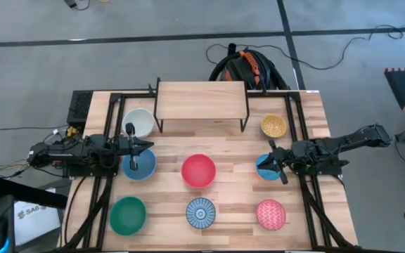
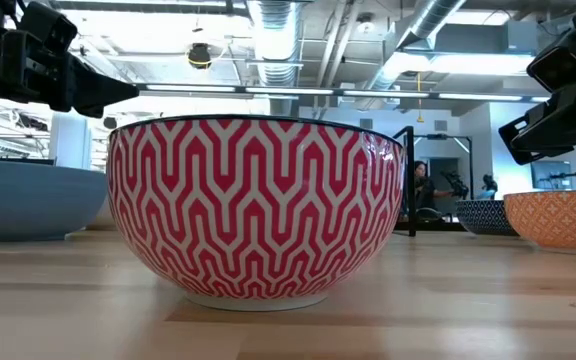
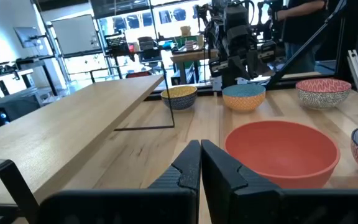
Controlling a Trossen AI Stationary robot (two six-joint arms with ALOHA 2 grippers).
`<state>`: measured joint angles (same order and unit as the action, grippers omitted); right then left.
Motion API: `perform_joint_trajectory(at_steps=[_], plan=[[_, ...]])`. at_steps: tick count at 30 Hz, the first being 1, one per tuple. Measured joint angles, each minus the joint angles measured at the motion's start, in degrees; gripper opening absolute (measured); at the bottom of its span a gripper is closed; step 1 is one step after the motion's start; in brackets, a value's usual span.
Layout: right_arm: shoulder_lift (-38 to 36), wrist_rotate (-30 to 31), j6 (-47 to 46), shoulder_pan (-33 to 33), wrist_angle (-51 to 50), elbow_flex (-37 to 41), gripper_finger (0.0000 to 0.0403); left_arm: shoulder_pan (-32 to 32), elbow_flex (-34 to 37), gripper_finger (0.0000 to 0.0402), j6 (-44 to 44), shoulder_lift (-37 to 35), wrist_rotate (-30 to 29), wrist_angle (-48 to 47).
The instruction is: Place and stack bowls onto a shelf
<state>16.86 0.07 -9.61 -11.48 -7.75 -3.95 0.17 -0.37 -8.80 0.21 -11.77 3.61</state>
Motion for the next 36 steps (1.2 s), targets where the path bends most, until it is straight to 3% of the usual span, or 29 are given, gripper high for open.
perform_joint_trajectory(at_steps=[13, 19, 24, 27, 31, 36], plan=[[-0.02, -0.01, 0.02, -0.01, 0.0, 0.0, 0.0061, 0.0, 0.0, 0.0, -0.01, 0.0, -0.01, -0.01], [-0.01, 0.02, 0.98, 0.01, 0.0, 0.0, 0.0061, -0.16, 0.0, 0.0, -5.37, 0.0, -3.51, 0.52], [0.0, 0.05, 10.52, 0.0, 0.37, 0.06, 0.0061, -0.16, 0.0, 0.0, -0.53, 0.02, -4.17, 0.81], [0.0, 0.08, 10.87, -0.01, 3.39, 0.15, 0.0061, -0.16, 0.0, 0.0, 8.9, 0.02, -4.17, 1.12], [-0.01, 3.0, -1.72, 0.05, 15.73, 0.15, 0.0061, -0.16, 0.0, 0.0, 24.09, 0.02, -4.22, 2.65], [0.0, 21.58, -24.49, 1.09, 28.35, 0.13, 0.0061, -0.16, 0.0, 0.0, 34.47, 0.0, -4.57, 5.39]])
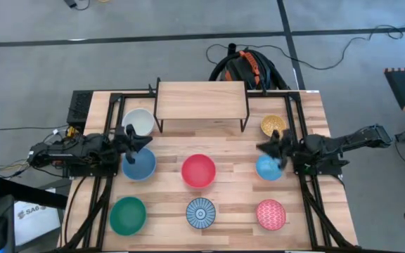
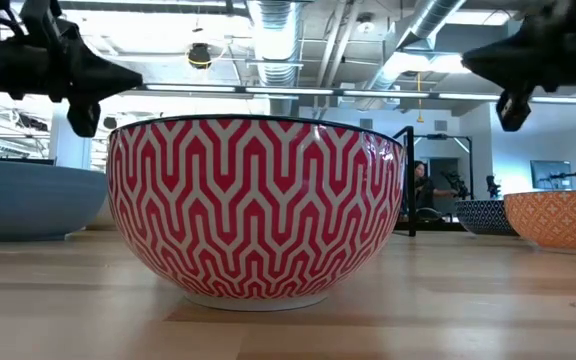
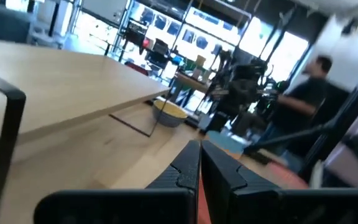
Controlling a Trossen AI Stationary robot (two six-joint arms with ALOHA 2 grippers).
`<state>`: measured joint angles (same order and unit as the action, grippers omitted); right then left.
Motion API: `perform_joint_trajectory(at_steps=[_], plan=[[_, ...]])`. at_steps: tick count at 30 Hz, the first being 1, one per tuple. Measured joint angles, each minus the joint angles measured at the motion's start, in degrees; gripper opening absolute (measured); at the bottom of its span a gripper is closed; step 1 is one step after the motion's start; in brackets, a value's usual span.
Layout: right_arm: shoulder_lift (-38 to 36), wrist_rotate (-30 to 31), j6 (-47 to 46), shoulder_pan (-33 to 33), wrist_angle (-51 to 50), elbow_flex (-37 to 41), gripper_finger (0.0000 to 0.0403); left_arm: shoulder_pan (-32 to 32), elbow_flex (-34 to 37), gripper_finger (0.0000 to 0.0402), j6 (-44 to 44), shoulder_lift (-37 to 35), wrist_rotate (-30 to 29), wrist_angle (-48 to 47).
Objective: Place and stack bowls onto a shelf
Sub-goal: Put the yellow bowl on the shelf
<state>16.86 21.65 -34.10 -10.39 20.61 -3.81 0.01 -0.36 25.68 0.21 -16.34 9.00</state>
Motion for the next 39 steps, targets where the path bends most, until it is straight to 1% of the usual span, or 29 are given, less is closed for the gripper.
perform_joint_trajectory(at_steps=[2, 3, 5, 9, 11, 13, 15, 17, 18, 20, 21, 24, 25, 27, 31, 33, 34, 37, 39], plan=[[0.0, 6.83, -8.1, 1.05, 2.81, 0.0, 0.0061, -0.02, -0.07, 0.0, 1.7, 0.07, -0.61, 1.37], [0.0, 9.12, -12.15, 1.62, 3.81, 0.0, 0.0061, -0.02, -0.32, 0.0, 1.52, 0.13, -0.79, 1.5], [0.0, 12.34, -19.17, 3.01, 4.95, 0.0, 0.0061, -0.04, -1.33, 0.0, 1.13, 0.62, -0.76, -1.33], [0.02, 12.89, -24.49, 6.43, 4.97, -0.02, 0.0061, -0.04, -4.3, 0.0015, 1.55, 2.77, -0.89, -3.13], [0.02, 12.69, -28.72, 8.0, 4.98, -0.04, 0.0061, -0.07, -5.76, 0.0029, 1.57, 4.87, -0.97, -4.58], [0.0, 12.39, -30.74, 9.19, 5.08, -0.04, 0.0061, -0.07, -7.43, 0.0047, 1.28, 7.18, -1.03, -4.92], [0.0, 12.43, -30.39, 9.94, 5.2, -0.07, 0.0061, -0.07, -9.21, 0.0064, 0.46, 9.4, -1.06, -4.68], [-0.02, 13.02, -27.74, 10.53, 5.19, -0.07, 0.0061, -0.07, -10.9, 0.0078, 0.41, 11.69, -1.07, -4.71], [-0.02, 14.54, -25.79, 11.03, 5.19, -0.09, 0.0061, -0.07, -11.73, 0.0084, 0.44, 12.77, -1.05, -4.79], [0.62, 16.91, -29.81, 13.0, 4.36, -0.56, 0.0061, -0.01, -13.33, 0.0094, 0.55, 14.72, -0.84, -4.81], [1.14, 15.44, -31.56, 14.59, 2.86, -1.41, 0.0061, 0.07, -14.1, 0.0098, 0.56, 15.67, -0.71, -4.73], [2.47, 3.5, -31.39, 18.9, -2.76, -6.97, 0.0061, 0.26, -15.95, 0.0104, 0.25, 18.79, -0.61, -4.66], [3.45, 0.47, -30.6, 19.9, -4.8, -9.36, 0.0061, 0.26, -16.49, 0.0104, -0.13, 19.61, -0.57, -4.84], [6.43, -3.04, -26.73, 21.19, -8.2, -13.95, 0.0061, 0.24, -17.76, 0.0105, -1.05, 21.5, -0.82, -4.9], [12.78, -4.89, -16.71, 22.47, -11.01, -24.0, 0.0061, 0.2, -20.41, 0.0105, -1.38, 24.04, -3.59, -4.91], [15.43, -4.91, -13.25, 23.91, -17.29, -29.76, 0.0061, 0.2, -21.84, 0.0105, -1.38, 24.8, -4.28, -4.88], [16.96, -4.9, -13.12, 25.26, -22.82, -32.98, 0.0061, 0.2, -22.52, 0.0105, -1.47, 25.08, -4.58, -4.94], [21.91, -4.84, -15.78, 31.2, -48.05, -43.99, 0.0061, 0.2, -24.34, 0.0105, -3.01, 25.87, -4.99, -5.65], [25.75, -4.82, -14.64, 35.81, -65.13, -50.63, 0.0062, 0.2, -24.97, 0.0105, -4.22, 26.07, -5.0, -5.8]])
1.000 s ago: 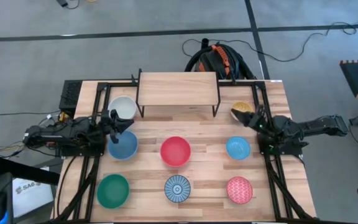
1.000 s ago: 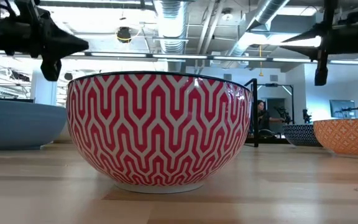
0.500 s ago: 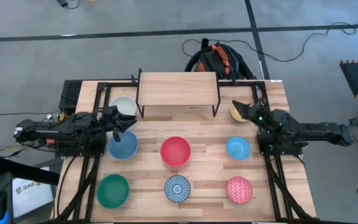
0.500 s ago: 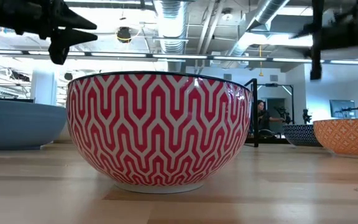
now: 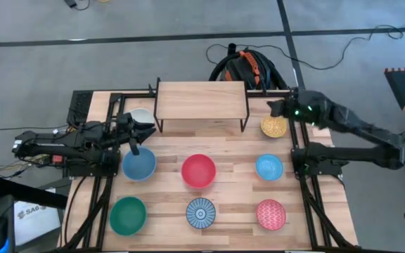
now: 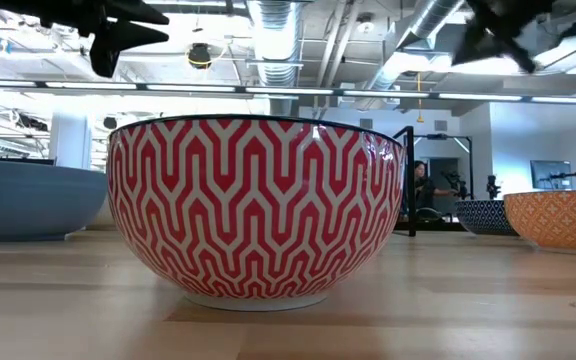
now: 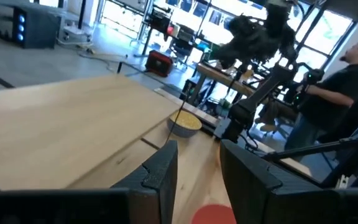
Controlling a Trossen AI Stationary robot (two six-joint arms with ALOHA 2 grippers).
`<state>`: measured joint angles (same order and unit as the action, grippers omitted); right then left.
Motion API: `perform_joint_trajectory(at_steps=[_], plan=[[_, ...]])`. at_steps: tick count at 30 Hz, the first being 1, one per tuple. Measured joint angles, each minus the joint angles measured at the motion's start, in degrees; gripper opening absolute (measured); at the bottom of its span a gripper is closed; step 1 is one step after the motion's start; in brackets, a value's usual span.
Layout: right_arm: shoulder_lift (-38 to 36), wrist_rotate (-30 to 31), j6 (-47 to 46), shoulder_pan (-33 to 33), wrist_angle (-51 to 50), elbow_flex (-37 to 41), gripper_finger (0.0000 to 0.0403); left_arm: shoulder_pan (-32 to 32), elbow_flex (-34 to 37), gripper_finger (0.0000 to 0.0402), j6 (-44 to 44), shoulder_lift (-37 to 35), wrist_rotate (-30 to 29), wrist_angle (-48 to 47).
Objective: Place and stack bowls onto a shelf
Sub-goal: Put the yellow bowl on the shelf
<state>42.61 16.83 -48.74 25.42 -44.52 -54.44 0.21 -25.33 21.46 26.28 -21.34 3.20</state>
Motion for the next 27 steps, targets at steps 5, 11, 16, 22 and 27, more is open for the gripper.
perform_joint_trajectory(at_steps=[5, 11, 16, 22, 27], plan=[[10.55, -0.05, 8.6, 10.7, -24.48, -8.56, 0.0093, 0.0, -0.12, 0.0105, -0.84, 0.0, -0.15, -0.51], [20.11, -3.94, 9.34, 18.6, -28.25, -5.79, 0.0181, 0.02, -0.12, 0.0105, -0.82, 0.74, -0.24, -1.16], [26.22, -3.51, 8.51, 22.01, -27.0, -2.56, 0.0233, 0.03, -0.12, 0.0105, 1.7, 2.1, -0.08, -1.3], [29.77, -3.75, 9.6, 25.95, -22.64, 2.82, 0.0231, 0.26, -0.15, 0.0105, 2.12, 3.93, 0.07, -1.22], [30.71, -6.41, 9.6, 29.07, -16.54, 8.91, 0.0212, 0.26, -0.15, 0.0105, 3.07, 5.2, 0.04, -1.15]])
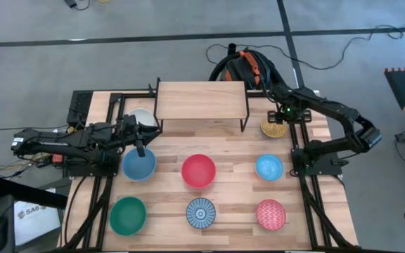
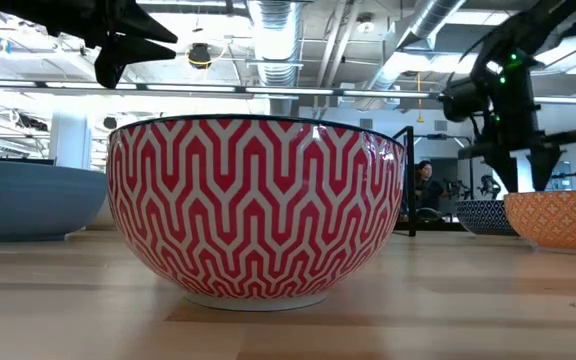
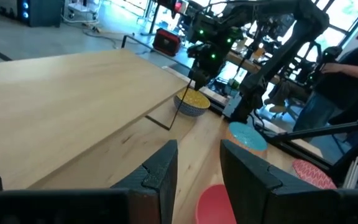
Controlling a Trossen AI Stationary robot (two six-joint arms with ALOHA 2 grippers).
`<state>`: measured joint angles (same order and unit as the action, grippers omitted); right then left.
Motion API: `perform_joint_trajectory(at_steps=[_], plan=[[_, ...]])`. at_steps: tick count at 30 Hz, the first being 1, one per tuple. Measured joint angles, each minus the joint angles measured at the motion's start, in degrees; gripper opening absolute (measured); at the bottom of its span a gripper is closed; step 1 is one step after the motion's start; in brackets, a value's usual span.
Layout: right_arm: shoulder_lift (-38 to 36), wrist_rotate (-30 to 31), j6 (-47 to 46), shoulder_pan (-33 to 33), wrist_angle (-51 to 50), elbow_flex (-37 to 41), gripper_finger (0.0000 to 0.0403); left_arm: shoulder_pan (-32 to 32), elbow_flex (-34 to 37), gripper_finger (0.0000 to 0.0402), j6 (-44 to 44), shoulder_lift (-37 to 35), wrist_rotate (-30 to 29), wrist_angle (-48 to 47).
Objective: Place and stack bowls onto a shelf
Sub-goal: Put the yellow bowl on the shelf
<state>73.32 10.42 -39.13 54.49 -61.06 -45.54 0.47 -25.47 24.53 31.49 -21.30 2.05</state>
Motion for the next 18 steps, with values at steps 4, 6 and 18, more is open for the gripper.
perform_joint_trajectory(at_steps=[4, 6, 18], plan=[[0.02, -1.57, -0.01, 1.53, 4.32, 3.24, 0.0198, 0.0, 0.0, 0.0105, 0.16, 0.81, -0.02, -0.03], [0.25, -1.58, 0.01, 2.35, 5.7, 4.63, 0.019, 0.0, -0.02, 0.0105, 0.16, 1.26, -0.02, 0.06], [-0.27, -4.04, 2.62, 3.64, 10.74, 8.6, 0.0047, -0.02, -0.02, 0.0105, 0.37, 2.38, -1.95, 0.01]])
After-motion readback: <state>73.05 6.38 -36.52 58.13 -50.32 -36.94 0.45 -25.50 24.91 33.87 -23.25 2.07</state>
